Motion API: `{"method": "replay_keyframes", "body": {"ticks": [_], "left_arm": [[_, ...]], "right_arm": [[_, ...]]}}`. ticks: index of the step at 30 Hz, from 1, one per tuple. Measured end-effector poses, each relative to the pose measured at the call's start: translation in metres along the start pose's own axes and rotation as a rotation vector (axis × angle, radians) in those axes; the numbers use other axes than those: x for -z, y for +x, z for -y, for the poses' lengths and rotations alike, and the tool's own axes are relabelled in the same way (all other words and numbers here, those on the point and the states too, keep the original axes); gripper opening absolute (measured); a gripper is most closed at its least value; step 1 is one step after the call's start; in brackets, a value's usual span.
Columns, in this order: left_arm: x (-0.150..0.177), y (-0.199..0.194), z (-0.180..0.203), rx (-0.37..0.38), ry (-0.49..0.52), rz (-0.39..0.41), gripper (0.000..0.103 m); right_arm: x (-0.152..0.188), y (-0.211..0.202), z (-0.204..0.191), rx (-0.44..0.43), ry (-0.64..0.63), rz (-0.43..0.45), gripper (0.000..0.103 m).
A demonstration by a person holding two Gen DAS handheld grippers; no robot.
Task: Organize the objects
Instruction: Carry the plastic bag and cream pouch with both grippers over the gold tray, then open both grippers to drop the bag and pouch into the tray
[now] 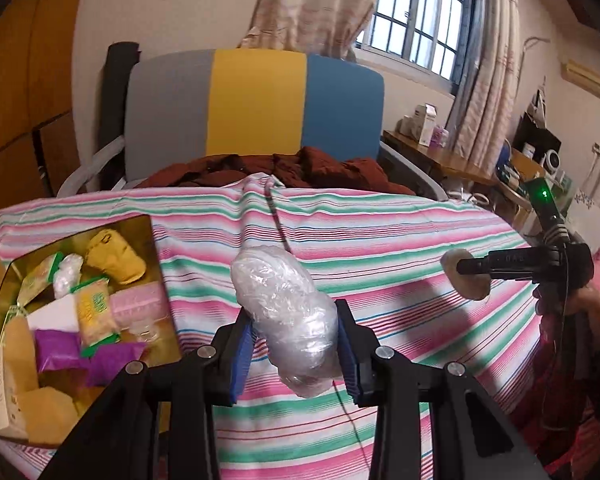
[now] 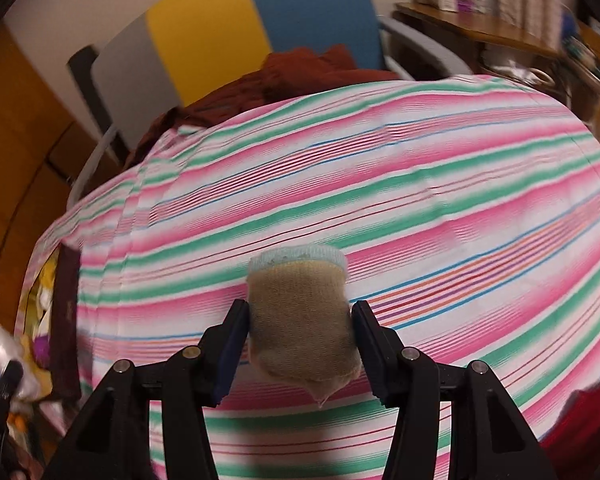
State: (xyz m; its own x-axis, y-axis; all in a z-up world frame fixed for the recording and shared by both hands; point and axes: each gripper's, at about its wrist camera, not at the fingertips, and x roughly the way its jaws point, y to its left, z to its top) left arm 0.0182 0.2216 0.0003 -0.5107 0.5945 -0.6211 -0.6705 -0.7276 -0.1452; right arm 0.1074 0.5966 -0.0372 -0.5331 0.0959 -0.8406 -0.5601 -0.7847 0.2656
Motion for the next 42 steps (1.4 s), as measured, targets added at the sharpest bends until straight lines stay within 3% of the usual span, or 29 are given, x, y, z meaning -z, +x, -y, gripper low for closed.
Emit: {"method": "replay_keyframes", "body": {"ticks": [8,13,19,25,32,34,36,42], "left_arm": [[0.006,-0.036,-0.05,-0.041,-0.083,0.04,0.037],[0.012,-0.065,-0.107,-0.14,-0.167,0.058,0.037],[0.012,-0.068,-0.156,-0.23,-0.232,0.066,0.038],[0.013,-0.051,-0.163,-0.241,-0.226,0.035,0.039],[0.021,-0.043,-0.16,-0.268,-0.225,0.0,0.045],[0.023,-0.043,-0.162,-0.285,-0.236,-0.007,0.054],[0.024,-0.045,-0.163,-0.305,-0.236,-0.006,0.055],[0.025,-0.055,-0.166,-0.355,-0.249,0.022,0.067]], "right_arm": [[0.015,-0.007,-0.098,-0.18,-0.132,0.001,0.054],[0.041,-0.006,-0.192,-0.349,-0.263,-0.026,0.054],[0.071,-0.002,-0.292,-0.505,-0.408,-0.065,0.054],[0.067,0.017,-0.354,-0.52,-0.467,-0.085,0.054],[0.045,0.045,-0.391,-0.503,-0.477,-0.092,0.055],[0.04,0.049,-0.402,-0.518,-0.486,-0.095,0.06],[0.036,0.054,-0.411,-0.511,-0.487,-0.095,0.081],[0.043,0.05,-0.41,-0.49,-0.505,-0.069,0.084]]}}
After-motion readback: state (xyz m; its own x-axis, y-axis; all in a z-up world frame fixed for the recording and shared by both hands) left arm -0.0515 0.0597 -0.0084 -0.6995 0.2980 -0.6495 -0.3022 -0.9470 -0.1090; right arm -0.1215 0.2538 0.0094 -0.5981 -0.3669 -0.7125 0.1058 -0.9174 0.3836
